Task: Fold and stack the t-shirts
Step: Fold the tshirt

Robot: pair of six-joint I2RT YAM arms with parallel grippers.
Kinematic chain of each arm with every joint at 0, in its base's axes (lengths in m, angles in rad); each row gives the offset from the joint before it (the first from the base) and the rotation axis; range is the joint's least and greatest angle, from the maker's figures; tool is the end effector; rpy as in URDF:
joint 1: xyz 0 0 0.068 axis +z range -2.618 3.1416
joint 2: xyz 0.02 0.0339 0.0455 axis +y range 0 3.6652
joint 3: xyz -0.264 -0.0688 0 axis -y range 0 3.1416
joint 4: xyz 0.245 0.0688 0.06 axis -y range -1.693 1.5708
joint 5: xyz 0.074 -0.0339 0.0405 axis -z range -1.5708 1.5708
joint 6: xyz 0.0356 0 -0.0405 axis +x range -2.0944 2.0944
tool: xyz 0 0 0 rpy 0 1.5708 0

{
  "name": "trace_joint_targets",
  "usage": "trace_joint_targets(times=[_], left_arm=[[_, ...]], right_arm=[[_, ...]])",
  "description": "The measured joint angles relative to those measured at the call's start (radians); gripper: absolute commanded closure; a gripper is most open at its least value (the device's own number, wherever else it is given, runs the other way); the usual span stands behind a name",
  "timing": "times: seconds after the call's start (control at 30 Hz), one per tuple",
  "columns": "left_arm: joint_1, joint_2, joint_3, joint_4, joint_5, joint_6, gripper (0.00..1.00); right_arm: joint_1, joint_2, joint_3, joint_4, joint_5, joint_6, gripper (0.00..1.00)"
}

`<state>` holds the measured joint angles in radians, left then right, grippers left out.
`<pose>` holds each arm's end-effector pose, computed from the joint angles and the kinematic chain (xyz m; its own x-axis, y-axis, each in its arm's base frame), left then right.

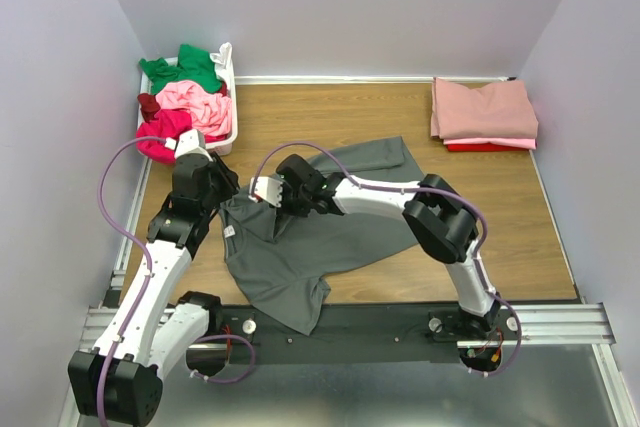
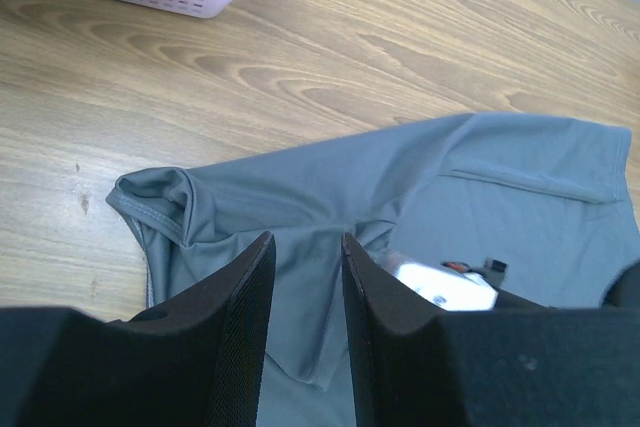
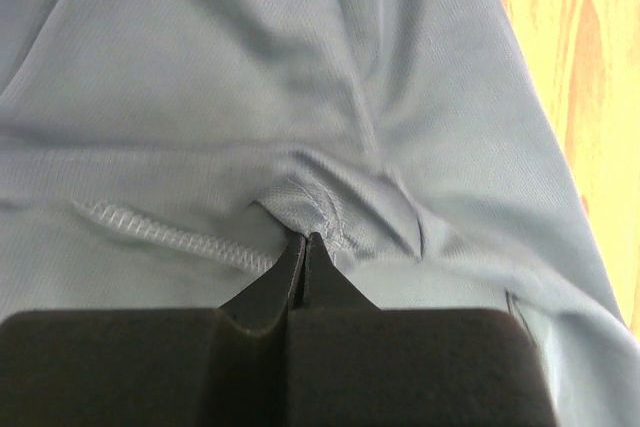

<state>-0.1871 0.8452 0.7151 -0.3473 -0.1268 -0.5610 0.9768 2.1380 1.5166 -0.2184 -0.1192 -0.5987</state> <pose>0.1901 -0.0314 0.2885 -0.4217 -0.4573 -0.7830 -0.1774 0.8884 -0.4233 0.2590 0.3910 0.1609 0.1446 -0.7858 -0.6014 -0.9513 0.0570 -0.3031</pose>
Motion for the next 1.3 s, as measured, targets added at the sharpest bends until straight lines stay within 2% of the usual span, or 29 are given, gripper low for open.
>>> trace_joint_targets(times=[0.4,0.67,0.73,0.77,0.8,0.83,0.87,1.0,1.03,1.13,1.3], left_arm=[[0.003,0.000,0.000,0.000,0.014,0.004,0.59],[0.003,0.000,-0.001,0.000,0.040,0.003,0.59],[0.004,0.000,-0.004,0.001,0.048,0.002,0.59],[0.004,0.000,-0.005,0.001,0.050,-0.001,0.59],[0.004,0.000,-0.007,0.001,0.053,-0.004,0.59],[0.004,0.000,-0.011,0.002,0.056,-0.008,0.59],[0.004,0.000,-0.016,0.003,0.059,-0.013,0.58],[0.006,0.003,-0.049,0.017,0.075,-0.047,0.49],[0.009,0.007,-0.063,0.029,0.080,-0.059,0.43],[0.029,0.020,-0.102,0.063,0.092,-0.093,0.43],[0.116,0.057,-0.177,0.135,0.131,-0.146,0.46]], right_arm=[[0.000,-0.159,-0.136,0.018,0.000,0.003,0.99],[0.000,-0.163,-0.190,0.016,0.025,-0.002,0.91],[-0.006,-0.163,-0.190,0.016,0.044,0.008,0.82],[-0.008,-0.163,-0.190,0.016,0.055,0.019,0.75],[-0.011,-0.163,-0.190,0.016,0.065,0.030,0.62],[-0.018,-0.162,-0.188,0.016,0.081,0.041,0.58],[-0.030,-0.162,-0.186,0.016,0.094,0.055,0.54],[-0.097,-0.166,-0.184,0.016,0.108,0.089,0.53],[-0.119,-0.174,-0.189,0.018,0.108,0.098,0.53],[-0.194,-0.217,-0.212,0.015,0.087,0.119,0.53],[-0.378,-0.308,-0.240,0.019,-0.035,0.184,0.53]])
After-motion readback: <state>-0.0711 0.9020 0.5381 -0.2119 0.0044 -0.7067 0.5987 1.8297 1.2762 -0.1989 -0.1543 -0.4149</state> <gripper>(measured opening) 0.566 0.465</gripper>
